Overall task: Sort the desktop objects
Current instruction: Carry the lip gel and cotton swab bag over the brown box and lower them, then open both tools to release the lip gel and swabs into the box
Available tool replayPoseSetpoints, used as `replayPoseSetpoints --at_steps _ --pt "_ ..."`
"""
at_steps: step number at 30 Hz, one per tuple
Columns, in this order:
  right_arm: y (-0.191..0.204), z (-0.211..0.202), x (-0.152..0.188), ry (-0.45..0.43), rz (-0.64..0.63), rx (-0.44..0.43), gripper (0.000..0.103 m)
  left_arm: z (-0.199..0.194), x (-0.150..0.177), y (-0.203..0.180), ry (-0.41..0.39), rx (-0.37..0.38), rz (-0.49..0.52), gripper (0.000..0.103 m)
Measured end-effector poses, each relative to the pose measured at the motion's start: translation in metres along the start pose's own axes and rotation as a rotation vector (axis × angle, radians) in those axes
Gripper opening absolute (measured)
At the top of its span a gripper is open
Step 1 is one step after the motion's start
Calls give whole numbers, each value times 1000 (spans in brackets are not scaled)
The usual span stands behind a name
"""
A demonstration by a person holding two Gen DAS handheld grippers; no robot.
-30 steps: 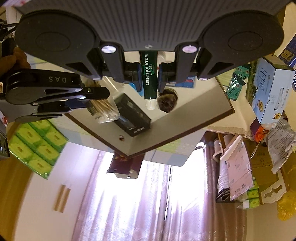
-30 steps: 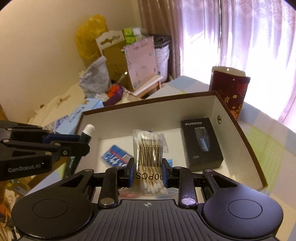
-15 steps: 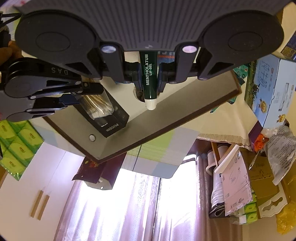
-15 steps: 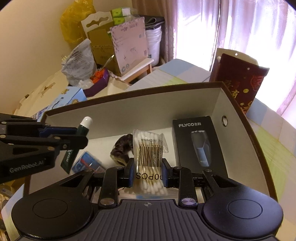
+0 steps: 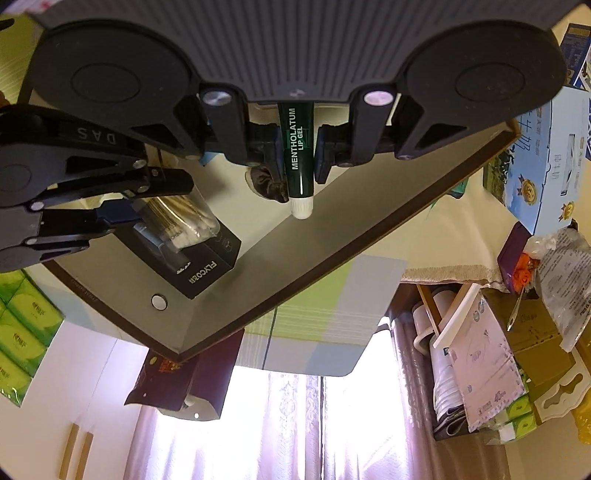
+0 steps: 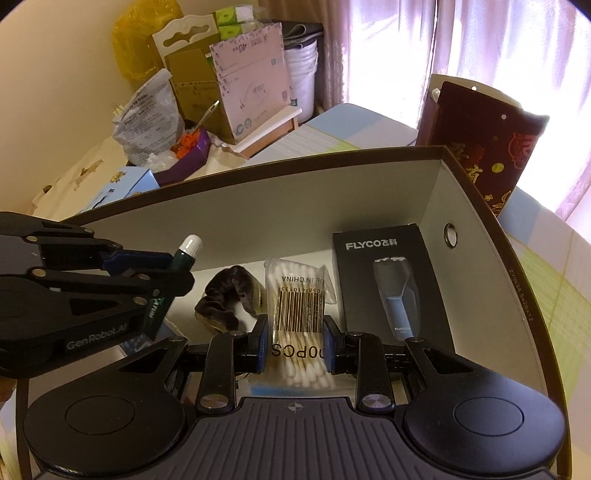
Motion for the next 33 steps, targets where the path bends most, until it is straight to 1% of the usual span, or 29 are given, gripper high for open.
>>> replayPoseSetpoints --at_steps 7,8,9,13,18,19,20,21,22,23,24,26,27,29,31,33 --pt "-1 2 -1 -7 -12 -8 26 7 0 -2 -5 -4 6 13" --pt "-1 3 -1 -9 -12 -10 26 6 0 -2 -5 -3 6 14" --pt "-1 3 -1 -9 -11 -12 26 6 0 -1 -5 -1 3 18" --pt "1 6 -2 -16 -19 -21 26 3 0 1 -7 -3 1 21" --pt "6 4 -5 -90 -41 -34 27 -1 2 5 -9 -15 -10 24" --pt "7 3 -6 -103 -45 -41 30 -2 2 6 -12 -21 -10 24" --pt "8 2 -6 -120 -50 -43 39 -3 2 7 -14 -24 -11 27" --pt "9 0 -7 -134 -56 -38 46 -5 2 8 -17 -26 -13 31" --pt "10 -3 -6 -149 -62 -27 55 -7 2 8 -20 -27 -16 32" --pt "10 -5 -6 -151 -64 -28 59 -9 2 9 -22 -27 -19 35" --pt "9 -6 -6 -148 -63 -34 60 -10 2 9 -23 -29 -22 36" --pt "8 -12 -4 -146 -53 -44 67 -13 2 10 -24 -38 -27 38" --pt "7 -16 -3 -148 -50 -45 69 -16 3 11 -26 -38 -33 42" --pt "7 -23 1 -144 -48 -44 82 -21 5 12 -27 -39 -48 46" --pt "5 -31 5 -142 -47 -47 89 -28 6 14 -32 -40 -61 49" --pt "3 -40 10 -146 -40 -38 93 -35 7 13 -36 -40 -69 57"
Point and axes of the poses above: each gripper's, at about its wrist camera, not at the fingertips, and z roughly the way its jaws point, y to its left, x to its underside, the point moved 1 cm from there along z, roughly the way its jaws point, and after that the axes turned 13 degrees about -y, right-handed, at the moved point
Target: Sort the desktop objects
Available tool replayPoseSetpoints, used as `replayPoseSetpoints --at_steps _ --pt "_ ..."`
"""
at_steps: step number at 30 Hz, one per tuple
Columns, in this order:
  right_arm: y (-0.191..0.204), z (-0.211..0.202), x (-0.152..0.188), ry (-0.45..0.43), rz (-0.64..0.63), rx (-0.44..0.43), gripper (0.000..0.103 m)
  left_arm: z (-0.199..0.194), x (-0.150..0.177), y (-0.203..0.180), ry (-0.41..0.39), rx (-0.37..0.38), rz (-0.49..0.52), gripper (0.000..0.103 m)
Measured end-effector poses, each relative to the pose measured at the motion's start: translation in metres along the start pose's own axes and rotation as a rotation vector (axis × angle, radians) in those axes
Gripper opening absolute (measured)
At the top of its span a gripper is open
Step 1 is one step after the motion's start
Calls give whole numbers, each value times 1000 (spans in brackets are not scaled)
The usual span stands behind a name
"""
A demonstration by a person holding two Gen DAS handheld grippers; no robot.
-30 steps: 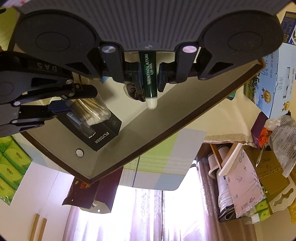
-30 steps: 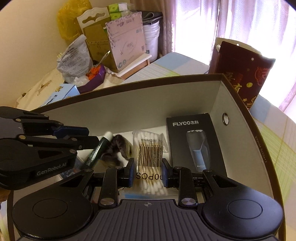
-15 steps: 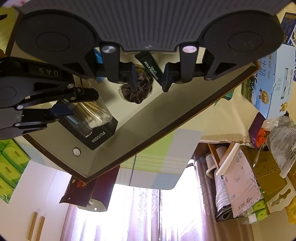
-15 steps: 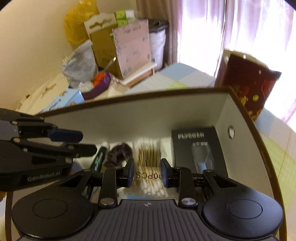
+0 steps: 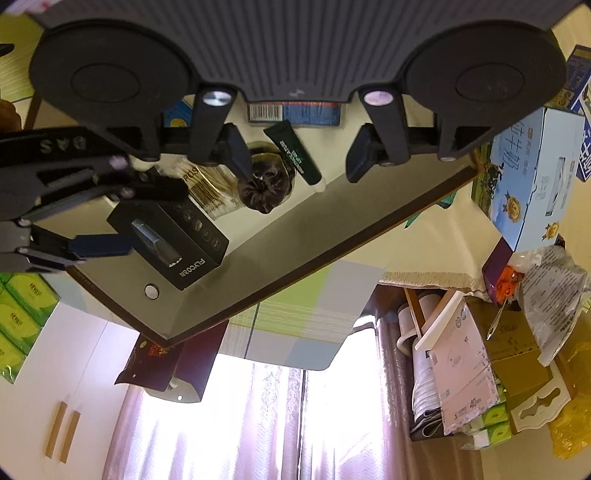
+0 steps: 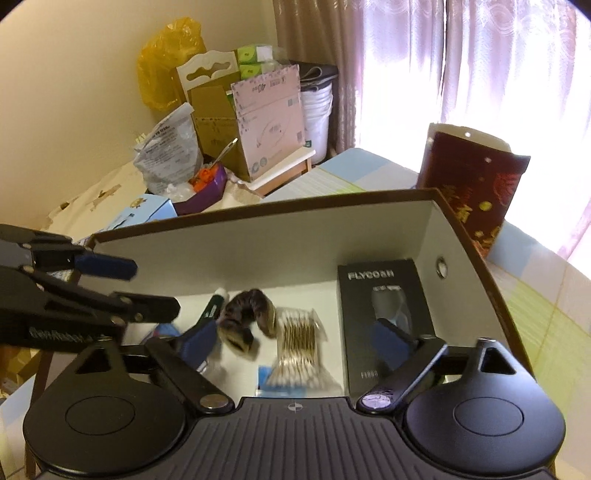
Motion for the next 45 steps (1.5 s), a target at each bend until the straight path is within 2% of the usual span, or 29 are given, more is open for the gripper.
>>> replayPoseSetpoints --at_steps 2,5,7,9,15,25,30,35,45 --pt "-2 -9 3 -4 10 5 97 -7 1 -1 -7 1 -6 63" --pt "-5 -25 6 -21 31 11 101 -20 1 -4 -21 -1 -21 66" --pt "-6 -35 7 -26 45 9 101 -30 1 -6 -31 -9 -30 67" --pt "-6 -47 7 -41 54 16 101 -40 2 -10 -43 -17 -31 76" --pt "-1 -81 12 -77 47 54 101 -72 3 -25 -89 -33 -17 84" --pt "7 -131 27 -107 76 44 101 -125 12 -50 -162 -72 -7 90" --pt "11 -157 36 -130 106 31 101 -157 21 -62 -227 -102 -12 102" --pt "12 -187 47 -149 161 11 101 -188 32 -77 -265 -124 -17 102" --pt "26 -244 58 -182 144 -2 101 -246 57 -108 -264 -173 -56 102"
Point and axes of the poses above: each gripper's, at about its wrist camera, not at the fingertips, and z roughly the way its jaws point, y to its left, x to its underside, the point moved 1 cm from there along z, roughly the way its jaws point, and after that the axes turned 13 degrees about -y, right-handed, at the moved point
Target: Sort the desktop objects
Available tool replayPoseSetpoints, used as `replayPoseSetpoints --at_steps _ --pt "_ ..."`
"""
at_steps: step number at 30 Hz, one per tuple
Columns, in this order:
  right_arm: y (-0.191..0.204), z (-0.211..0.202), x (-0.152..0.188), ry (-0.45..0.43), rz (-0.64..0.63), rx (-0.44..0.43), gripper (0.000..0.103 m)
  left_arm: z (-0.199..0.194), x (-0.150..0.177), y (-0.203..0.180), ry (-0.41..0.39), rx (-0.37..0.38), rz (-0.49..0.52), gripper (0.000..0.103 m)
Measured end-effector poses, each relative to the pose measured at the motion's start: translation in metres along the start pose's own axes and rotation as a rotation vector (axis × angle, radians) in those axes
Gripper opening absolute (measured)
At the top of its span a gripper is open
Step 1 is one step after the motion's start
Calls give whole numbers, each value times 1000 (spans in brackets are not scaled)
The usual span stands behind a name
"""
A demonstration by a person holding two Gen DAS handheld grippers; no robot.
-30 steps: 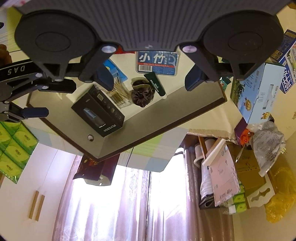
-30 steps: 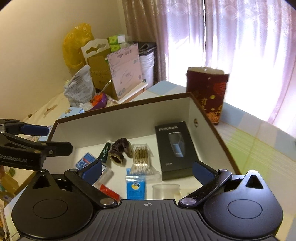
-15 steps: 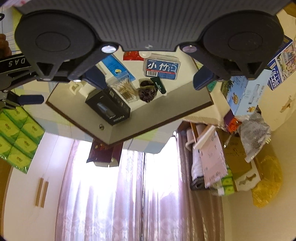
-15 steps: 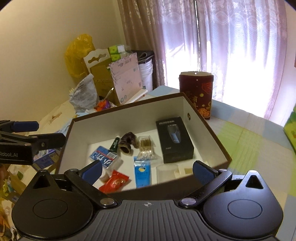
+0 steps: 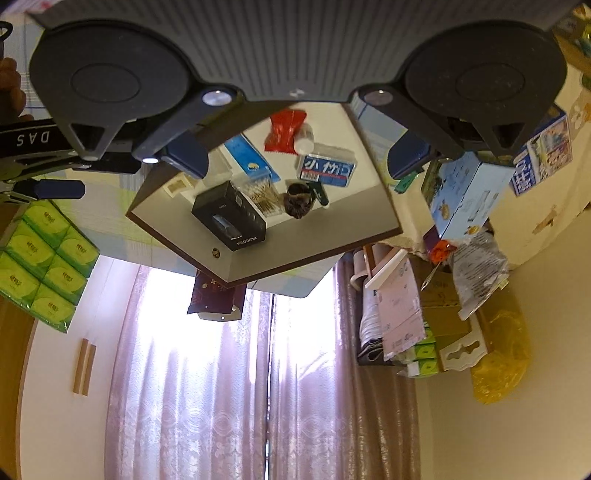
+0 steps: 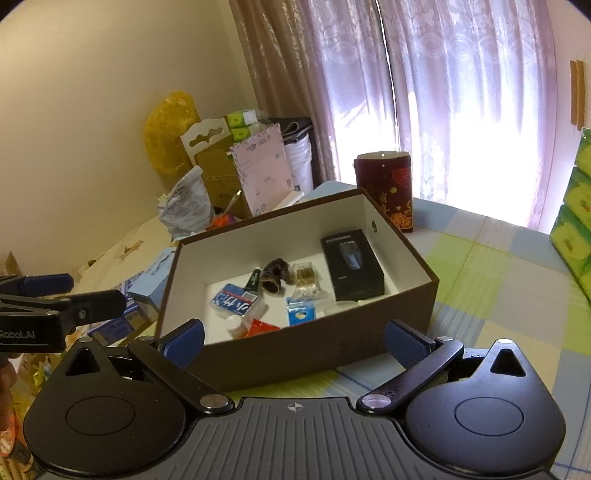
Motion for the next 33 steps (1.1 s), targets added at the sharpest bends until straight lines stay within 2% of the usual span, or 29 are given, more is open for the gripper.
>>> replayPoseSetpoints --at_steps 16,33 --pt "1 -69 19 -13 -33 -48 101 -73 20 -30 5 -70 -31 102" --pt "-5 -118 44 -11 -77 -86 101 -125 48 -68 27 -105 -42 102"
Point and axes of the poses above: each gripper's, at about its wrist camera, not at the fingertips, and z roughly the way its jaws point, y to its left, x to its underside, the point moved 1 cm from there along z, roughly the way its jaws point, and after that the axes turned 13 degrees about -y, right-handed, at the moved point
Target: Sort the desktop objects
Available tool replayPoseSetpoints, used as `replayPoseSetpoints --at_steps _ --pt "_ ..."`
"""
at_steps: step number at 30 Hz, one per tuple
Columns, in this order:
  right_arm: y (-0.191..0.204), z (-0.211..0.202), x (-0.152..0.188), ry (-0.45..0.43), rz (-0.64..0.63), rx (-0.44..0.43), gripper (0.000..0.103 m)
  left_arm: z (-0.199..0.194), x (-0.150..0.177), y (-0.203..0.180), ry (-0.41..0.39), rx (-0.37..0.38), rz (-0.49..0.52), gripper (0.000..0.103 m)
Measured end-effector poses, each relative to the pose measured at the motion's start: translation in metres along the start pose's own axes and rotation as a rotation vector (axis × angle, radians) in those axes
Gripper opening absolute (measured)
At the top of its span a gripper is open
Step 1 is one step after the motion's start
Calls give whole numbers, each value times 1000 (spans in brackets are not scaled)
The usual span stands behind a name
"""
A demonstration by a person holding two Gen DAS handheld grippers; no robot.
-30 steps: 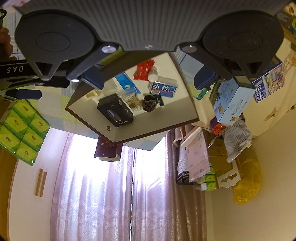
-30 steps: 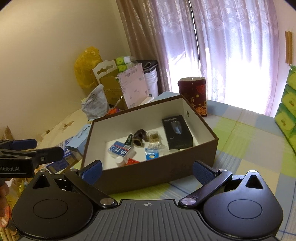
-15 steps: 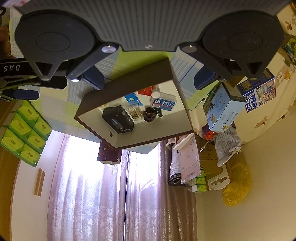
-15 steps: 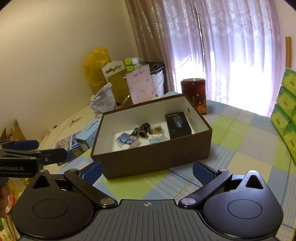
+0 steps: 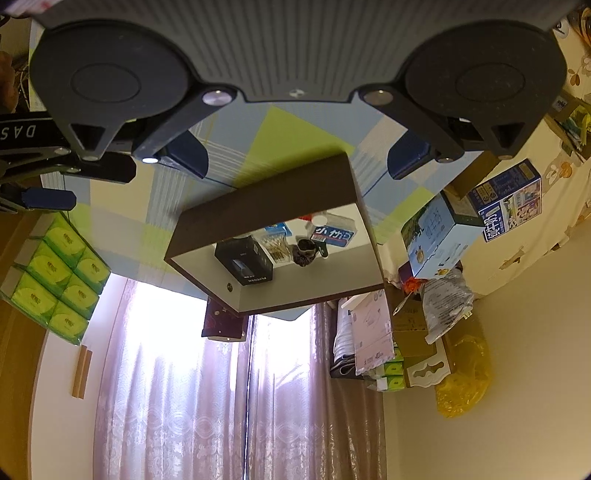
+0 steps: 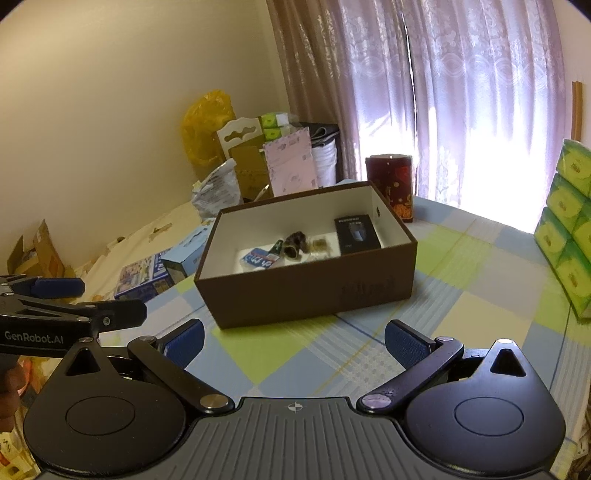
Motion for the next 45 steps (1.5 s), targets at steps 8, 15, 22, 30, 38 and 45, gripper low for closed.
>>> replayPoseSetpoints --at_steps 8,15,22,30,38,45 --pt "-2 -17 7 -3 -19 -10 101 -18 10 -13 -1 -9 4 102" --pt "-5 -27 16 2 -30 -13 101 -29 20 -21 9 -17 6 102" --pt "-8 -36 25 9 -34 -8 101 -36 31 -27 24 -23 16 102" --pt "-11 -42 40 33 -35 4 101 -38 39 -27 42 -30 20 102" --pt "-8 -40 44 41 -51 7 101 -36 46 -27 63 -36 18 102" --pt "-5 -33 50 60 -68 3 101 -32 49 -25 77 -39 12 102"
Point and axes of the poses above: each gripper's, at about its wrist camera, not at the fingertips, and z roughly the way its jaws point, y to its left, x to its underside, the point moved 1 cm from there along z, roughly the way its jaws point, and after that the axes turned 13 degrees about -y, right-handed, at the moved point
